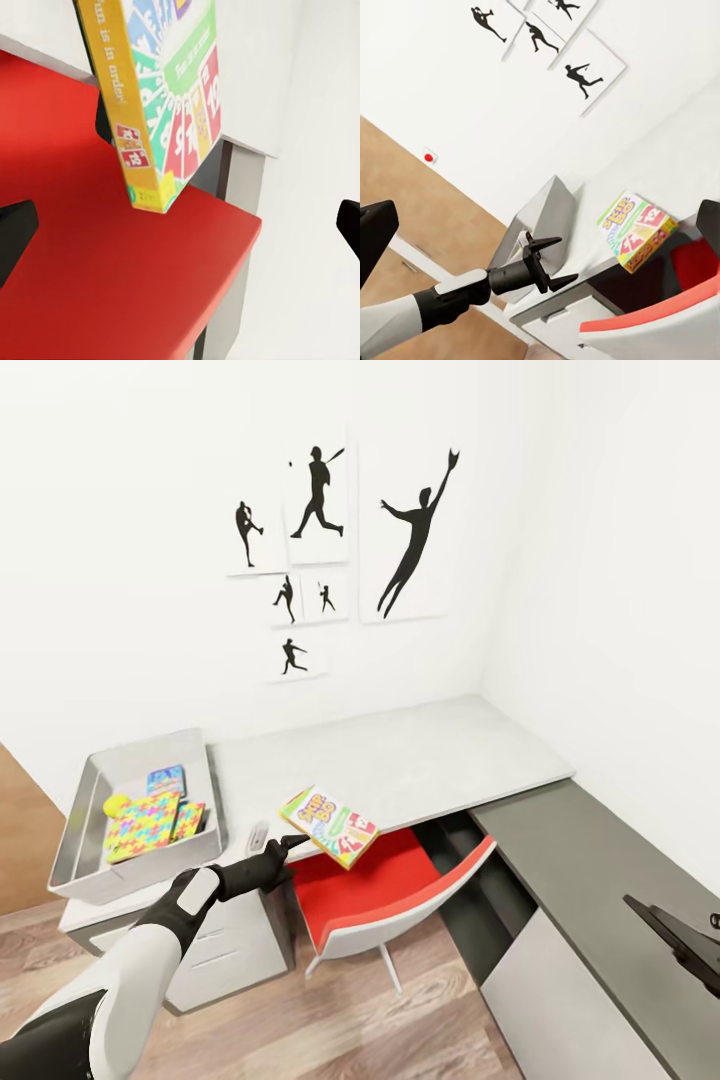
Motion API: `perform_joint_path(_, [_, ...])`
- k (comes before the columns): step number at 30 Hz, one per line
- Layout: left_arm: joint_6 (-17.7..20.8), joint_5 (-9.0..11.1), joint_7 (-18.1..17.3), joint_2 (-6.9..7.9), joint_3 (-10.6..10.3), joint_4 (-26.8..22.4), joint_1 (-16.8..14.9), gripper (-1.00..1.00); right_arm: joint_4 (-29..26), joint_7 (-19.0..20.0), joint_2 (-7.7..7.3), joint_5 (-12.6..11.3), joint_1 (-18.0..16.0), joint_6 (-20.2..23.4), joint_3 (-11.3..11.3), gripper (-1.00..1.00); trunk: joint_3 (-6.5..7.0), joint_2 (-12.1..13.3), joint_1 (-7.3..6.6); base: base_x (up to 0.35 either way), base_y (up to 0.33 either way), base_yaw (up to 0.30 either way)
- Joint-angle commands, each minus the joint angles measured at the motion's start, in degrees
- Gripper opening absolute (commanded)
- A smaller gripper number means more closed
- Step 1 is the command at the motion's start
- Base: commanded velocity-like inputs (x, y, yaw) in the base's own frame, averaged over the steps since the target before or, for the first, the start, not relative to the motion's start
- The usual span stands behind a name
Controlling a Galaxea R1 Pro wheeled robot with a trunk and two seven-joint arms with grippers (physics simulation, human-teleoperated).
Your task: Put all the toys in the child's room - the three board games (two on the bed and one on the table), the two jigsaw puzzles on the table, and the tennis ball on the table - inside the toy box on the table in the child's room.
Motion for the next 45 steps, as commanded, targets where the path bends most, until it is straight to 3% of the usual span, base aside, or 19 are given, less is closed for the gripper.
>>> perform_joint_path(1, [0.35, -0.05, -0.11, -0.02, 0.34, 0.02, -0.05, 1.0, 0.0, 0.09, -0.01, -0.14, -0.04, 0.52, -0.02, 1.0, -0.11, -0.11, 0.05, 0.172, -0.005, 0.0])
perform_joint_path(45, [0.35, -0.05, -0.11, -0.02, 0.34, 0.02, -0.02, 1.0, -0.08, 0.01, -0.01, -0.08, -0.04, 0.64, -0.02, 1.0, -0.59, -0.11, 0.05, 0.03, 0.0, 0.0])
